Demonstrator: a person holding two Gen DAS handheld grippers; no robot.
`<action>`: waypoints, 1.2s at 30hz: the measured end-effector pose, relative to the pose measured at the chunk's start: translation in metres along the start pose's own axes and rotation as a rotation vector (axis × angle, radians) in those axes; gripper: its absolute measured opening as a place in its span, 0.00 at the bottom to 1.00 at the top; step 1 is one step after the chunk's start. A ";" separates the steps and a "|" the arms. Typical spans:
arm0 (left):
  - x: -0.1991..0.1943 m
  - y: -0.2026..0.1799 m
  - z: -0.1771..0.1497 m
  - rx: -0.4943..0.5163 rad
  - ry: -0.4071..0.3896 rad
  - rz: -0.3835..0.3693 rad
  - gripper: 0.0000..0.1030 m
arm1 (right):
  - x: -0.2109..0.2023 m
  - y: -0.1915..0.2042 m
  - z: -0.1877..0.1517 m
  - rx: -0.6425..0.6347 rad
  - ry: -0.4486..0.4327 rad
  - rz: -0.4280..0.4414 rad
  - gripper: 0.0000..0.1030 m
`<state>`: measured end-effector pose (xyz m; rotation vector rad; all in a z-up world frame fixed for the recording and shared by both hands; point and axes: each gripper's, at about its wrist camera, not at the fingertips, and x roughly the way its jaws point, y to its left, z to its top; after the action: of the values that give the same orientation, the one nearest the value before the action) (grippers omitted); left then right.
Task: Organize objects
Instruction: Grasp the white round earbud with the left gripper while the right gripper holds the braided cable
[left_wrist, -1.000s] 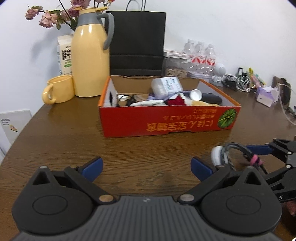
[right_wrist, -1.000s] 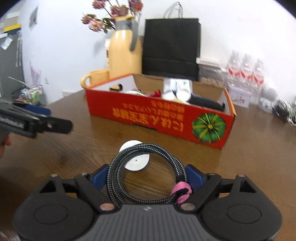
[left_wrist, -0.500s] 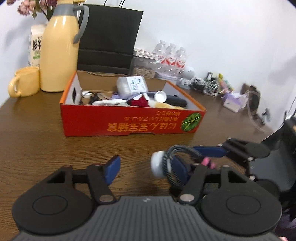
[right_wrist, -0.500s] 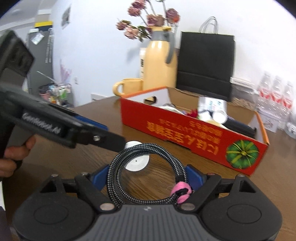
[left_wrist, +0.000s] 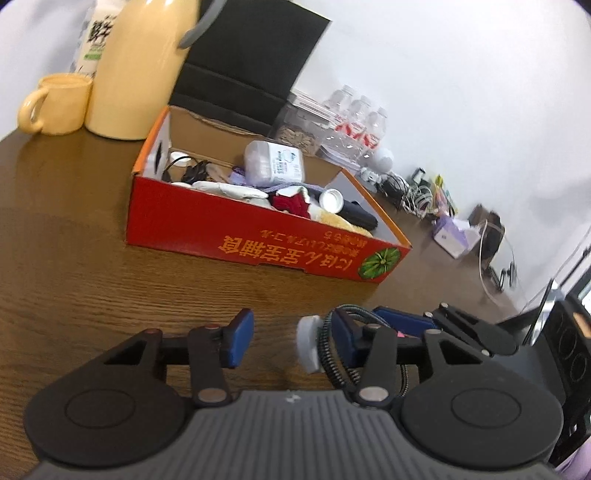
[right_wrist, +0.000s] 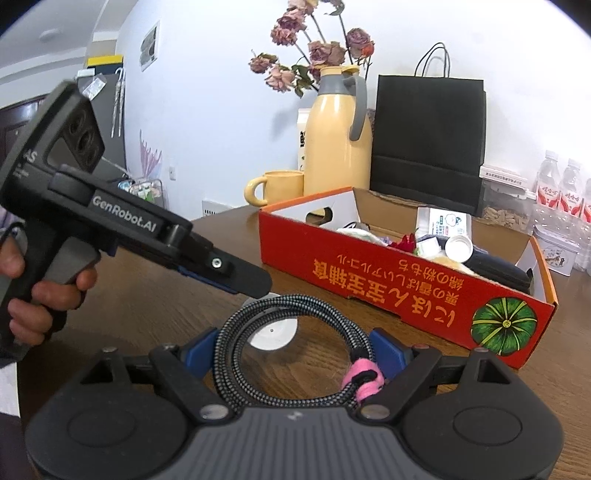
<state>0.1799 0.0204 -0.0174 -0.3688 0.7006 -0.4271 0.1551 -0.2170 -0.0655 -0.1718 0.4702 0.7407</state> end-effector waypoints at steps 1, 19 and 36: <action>0.000 0.003 0.000 -0.019 0.002 -0.008 0.47 | -0.001 -0.001 0.000 0.005 -0.006 0.000 0.84; 0.008 0.018 -0.003 -0.128 0.038 -0.125 0.09 | -0.001 -0.007 -0.001 0.034 -0.019 0.014 0.84; 0.007 0.008 -0.008 0.016 0.015 0.041 0.08 | -0.009 -0.014 0.002 0.050 -0.069 -0.057 0.83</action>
<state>0.1812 0.0220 -0.0306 -0.3355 0.7176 -0.3967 0.1591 -0.2319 -0.0598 -0.1123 0.4160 0.6764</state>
